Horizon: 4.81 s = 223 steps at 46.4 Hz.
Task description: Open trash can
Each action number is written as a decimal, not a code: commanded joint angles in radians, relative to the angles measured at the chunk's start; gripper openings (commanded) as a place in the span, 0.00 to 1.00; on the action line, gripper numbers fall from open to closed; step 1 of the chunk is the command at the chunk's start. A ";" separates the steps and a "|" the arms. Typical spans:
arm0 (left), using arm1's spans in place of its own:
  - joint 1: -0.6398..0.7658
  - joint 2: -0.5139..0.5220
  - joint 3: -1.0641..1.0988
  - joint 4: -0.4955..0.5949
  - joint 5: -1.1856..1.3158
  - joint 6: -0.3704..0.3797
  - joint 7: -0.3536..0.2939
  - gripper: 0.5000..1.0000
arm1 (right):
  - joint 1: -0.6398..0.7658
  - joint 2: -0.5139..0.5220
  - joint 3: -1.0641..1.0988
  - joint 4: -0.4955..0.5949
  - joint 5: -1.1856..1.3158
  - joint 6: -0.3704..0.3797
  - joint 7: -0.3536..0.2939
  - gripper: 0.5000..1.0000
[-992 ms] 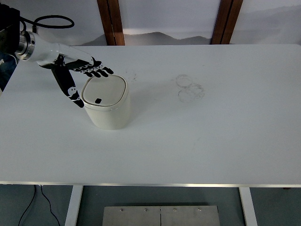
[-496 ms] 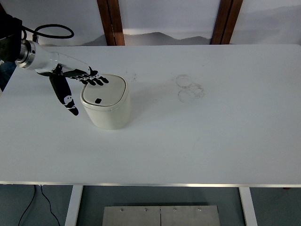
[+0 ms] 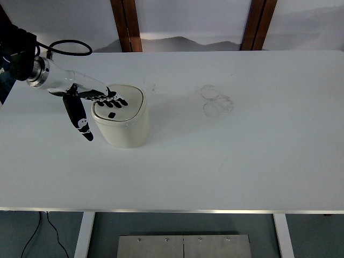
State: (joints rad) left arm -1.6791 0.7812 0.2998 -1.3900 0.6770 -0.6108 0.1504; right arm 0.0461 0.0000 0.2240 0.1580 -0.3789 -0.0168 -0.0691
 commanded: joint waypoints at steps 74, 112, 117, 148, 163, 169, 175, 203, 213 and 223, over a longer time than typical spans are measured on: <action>-0.005 0.013 -0.004 0.000 0.006 0.000 0.000 1.00 | 0.001 0.000 0.002 0.000 0.000 0.000 -0.001 0.99; -0.172 0.023 -0.011 0.037 -0.165 0.000 -0.002 1.00 | 0.006 0.000 0.000 0.002 0.000 0.000 0.000 0.99; -0.197 0.010 -0.019 0.077 -0.230 0.000 -0.002 1.00 | 0.006 0.000 -0.002 0.001 0.000 0.000 0.000 0.99; -0.146 -0.108 -0.191 0.503 -0.536 0.000 -0.014 1.00 | 0.005 0.000 0.000 0.002 0.000 0.000 0.000 0.99; 0.002 -0.160 -0.413 0.767 -0.628 0.000 -0.015 1.00 | 0.005 0.000 0.000 0.000 -0.002 0.000 -0.001 0.99; 0.051 -0.168 -0.484 0.836 -0.675 0.000 -0.015 1.00 | 0.005 0.000 0.002 0.000 -0.002 0.000 -0.001 0.99; 0.107 -0.171 -0.550 0.885 -0.743 0.000 -0.025 1.00 | 0.003 0.000 0.002 0.000 -0.002 0.000 -0.001 0.99; 0.533 -0.166 -0.896 0.907 -0.895 0.000 -0.107 1.00 | 0.001 0.000 0.003 0.000 -0.002 0.000 0.000 0.99; 0.636 -0.172 -0.979 0.907 -0.899 0.000 -0.167 1.00 | 0.001 0.000 0.003 0.000 0.000 0.000 0.000 0.99; 0.694 -0.189 -0.984 0.907 -0.930 0.000 -0.219 1.00 | 0.001 0.000 0.003 0.000 0.000 0.000 0.000 0.99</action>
State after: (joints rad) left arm -0.9979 0.5958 -0.6845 -0.4836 -0.2330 -0.6108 -0.0666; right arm 0.0475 0.0000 0.2271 0.1582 -0.3795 -0.0169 -0.0693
